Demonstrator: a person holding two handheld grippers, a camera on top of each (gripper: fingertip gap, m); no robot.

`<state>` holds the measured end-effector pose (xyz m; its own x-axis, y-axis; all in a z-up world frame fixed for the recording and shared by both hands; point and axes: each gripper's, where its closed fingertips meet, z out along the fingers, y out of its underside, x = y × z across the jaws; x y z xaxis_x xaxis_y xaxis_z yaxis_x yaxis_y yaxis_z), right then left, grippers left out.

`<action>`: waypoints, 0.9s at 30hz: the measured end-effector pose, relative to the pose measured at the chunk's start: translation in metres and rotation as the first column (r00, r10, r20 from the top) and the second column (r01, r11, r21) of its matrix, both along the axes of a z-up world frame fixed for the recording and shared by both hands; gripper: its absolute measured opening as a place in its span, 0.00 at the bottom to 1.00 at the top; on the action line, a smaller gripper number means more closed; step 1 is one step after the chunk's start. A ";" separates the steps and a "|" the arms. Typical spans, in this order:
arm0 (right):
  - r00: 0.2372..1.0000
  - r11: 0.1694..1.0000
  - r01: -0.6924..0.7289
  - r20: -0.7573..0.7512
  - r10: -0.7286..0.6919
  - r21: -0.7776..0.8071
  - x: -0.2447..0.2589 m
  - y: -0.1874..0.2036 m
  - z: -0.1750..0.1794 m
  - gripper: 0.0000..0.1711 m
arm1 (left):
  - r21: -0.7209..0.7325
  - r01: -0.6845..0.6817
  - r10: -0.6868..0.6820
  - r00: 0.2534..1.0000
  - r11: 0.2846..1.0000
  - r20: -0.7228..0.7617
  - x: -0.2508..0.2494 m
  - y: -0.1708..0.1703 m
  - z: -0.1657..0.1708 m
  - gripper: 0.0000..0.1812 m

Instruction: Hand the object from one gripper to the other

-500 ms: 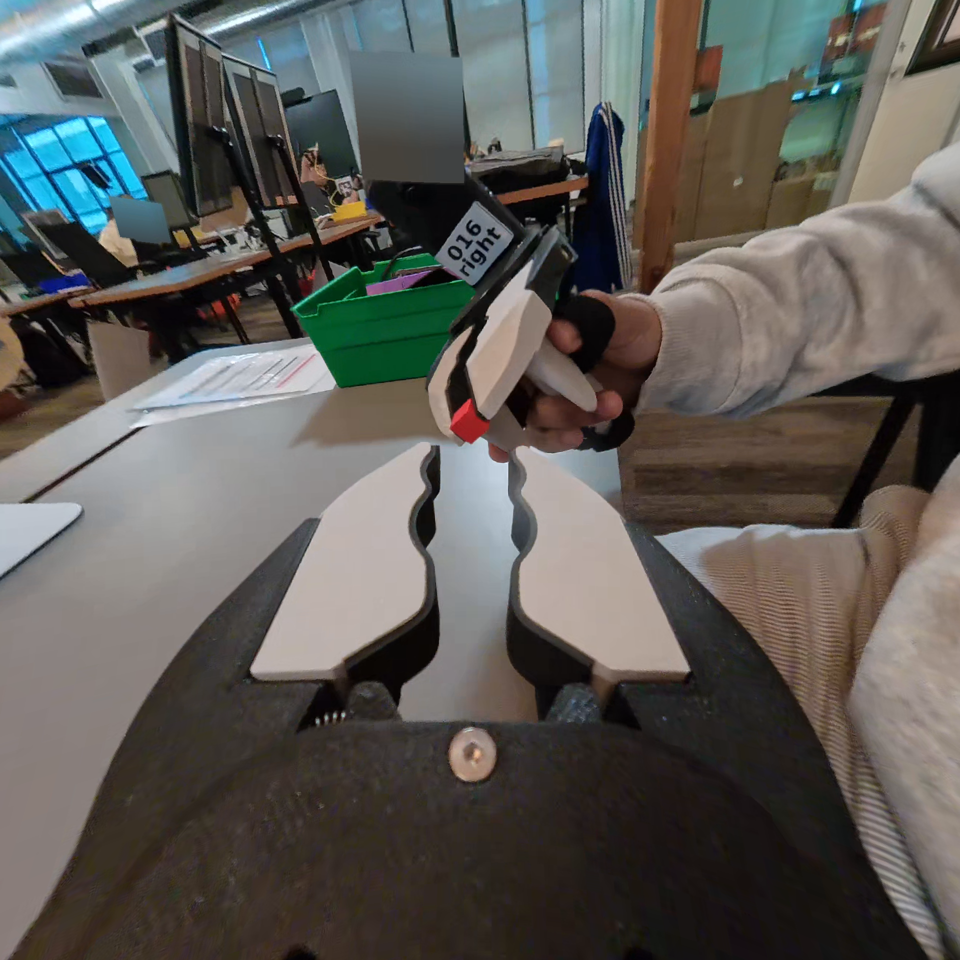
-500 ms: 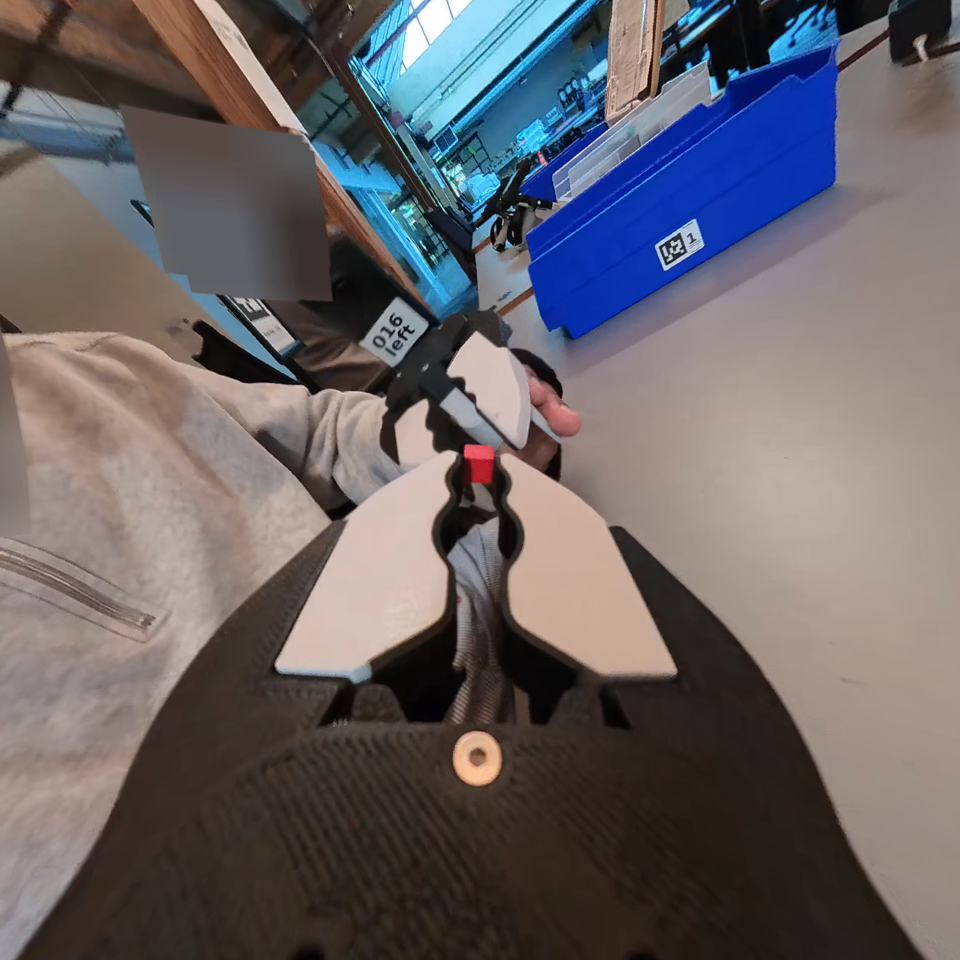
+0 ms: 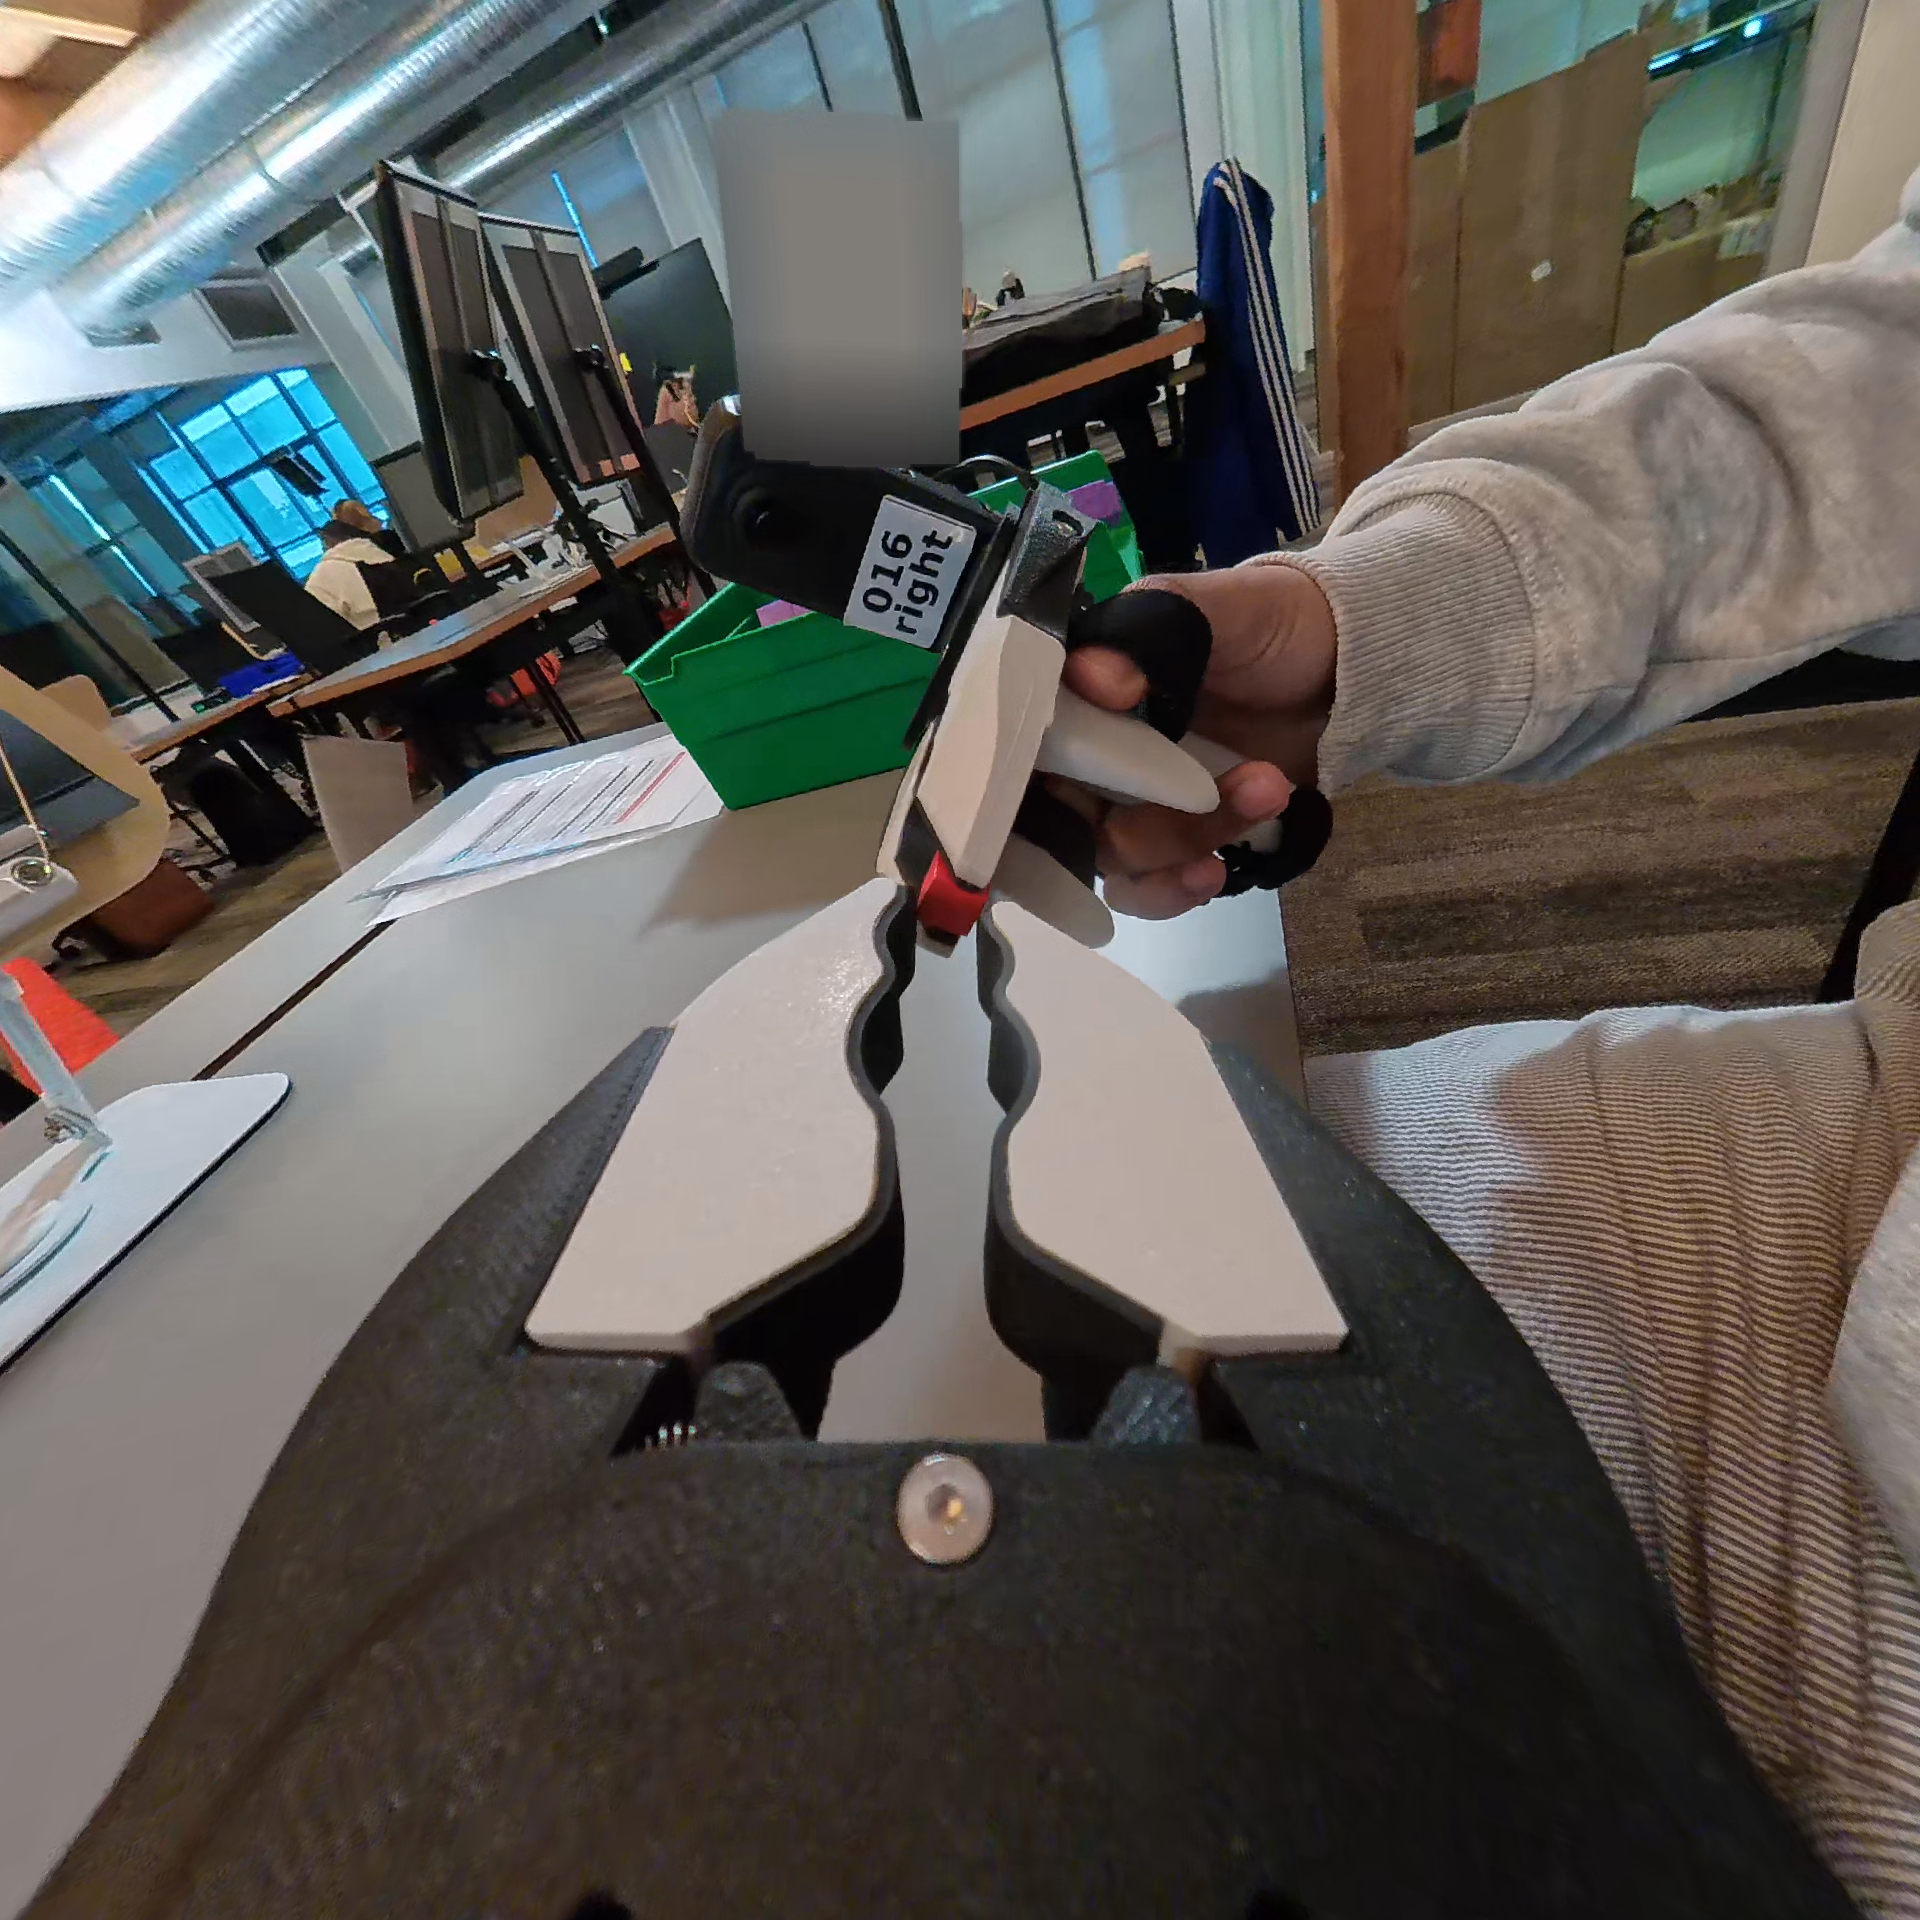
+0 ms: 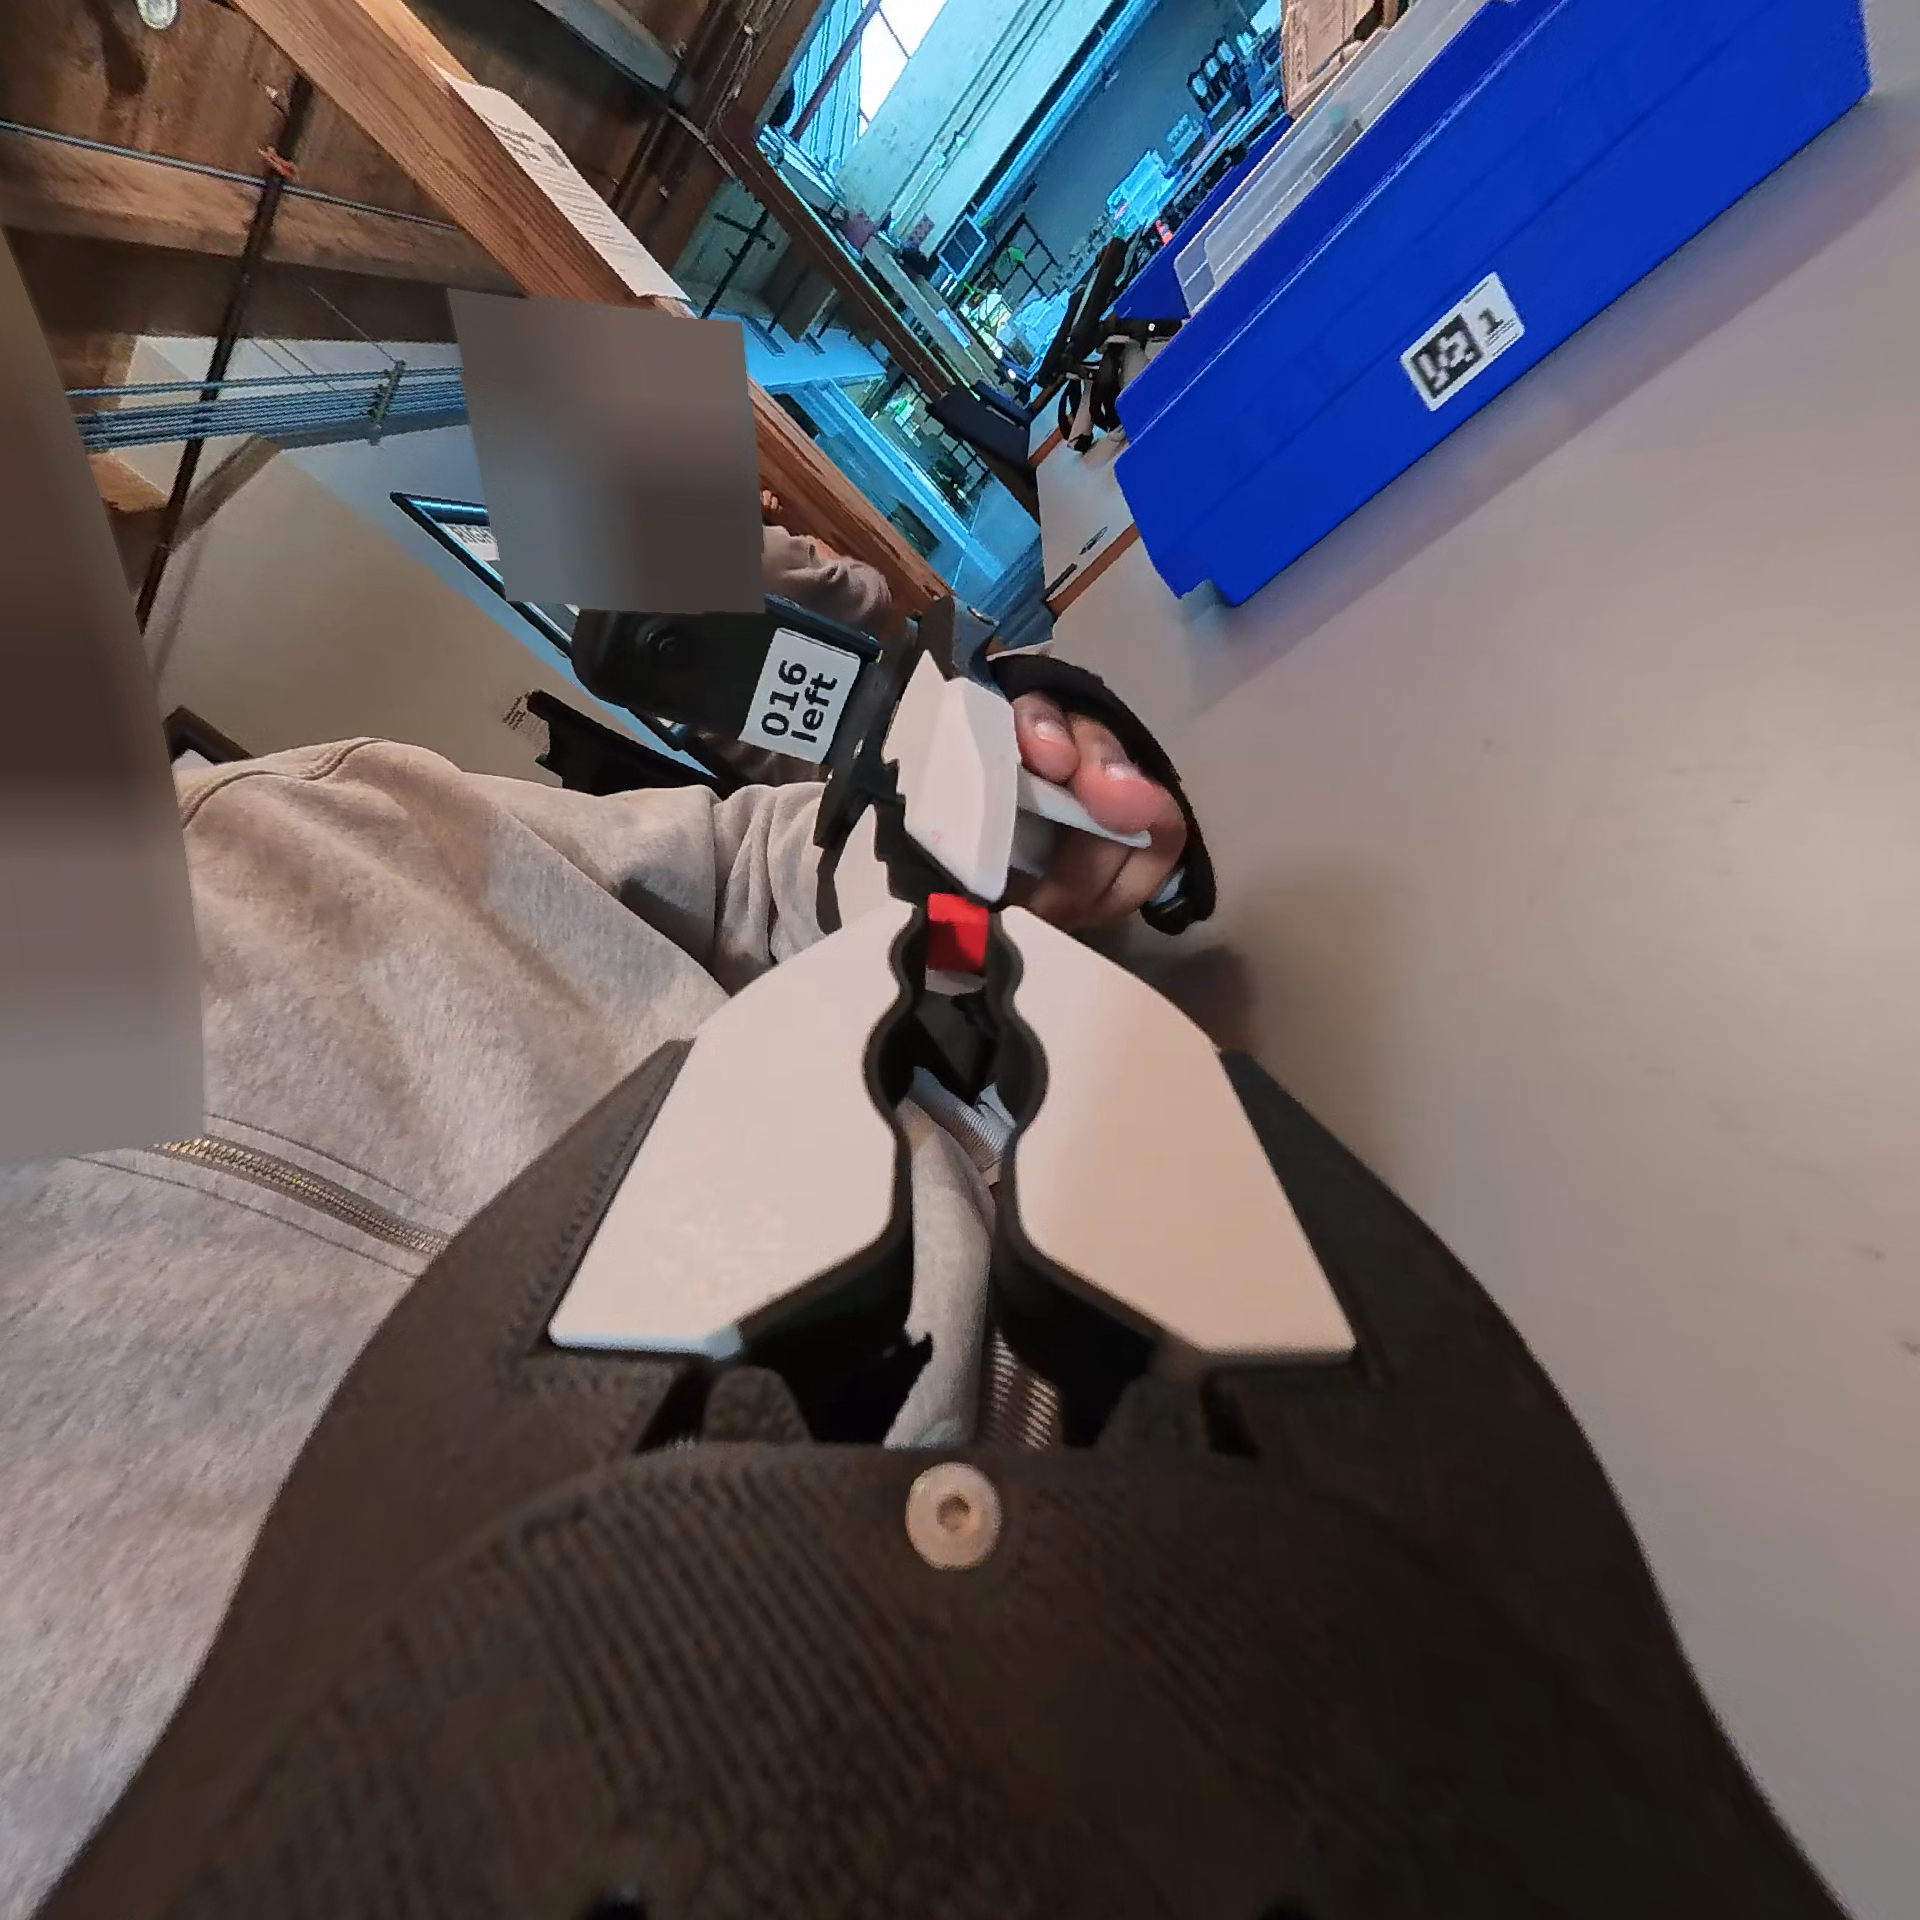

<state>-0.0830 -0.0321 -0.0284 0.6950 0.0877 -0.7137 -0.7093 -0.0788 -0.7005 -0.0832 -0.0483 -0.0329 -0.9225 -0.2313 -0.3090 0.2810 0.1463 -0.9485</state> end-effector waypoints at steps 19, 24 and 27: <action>0.824 0.971 0.238 0.528 -0.205 0.004 0.020 -0.005 0.012 0.29 | -0.211 -0.021 -0.059 0.929 0.977 -0.366 0.024 0.016 0.013 0.05; 0.545 0.968 0.249 0.827 -0.138 -0.003 0.006 -0.001 0.015 0.34 | -0.366 0.069 -0.281 0.775 0.928 -0.566 0.020 0.021 0.020 0.04; 0.401 0.966 0.257 0.911 -0.096 -0.011 -0.004 0.005 0.014 0.33 | -0.439 0.113 -0.397 0.660 0.891 -0.638 0.017 0.024 0.024 0.05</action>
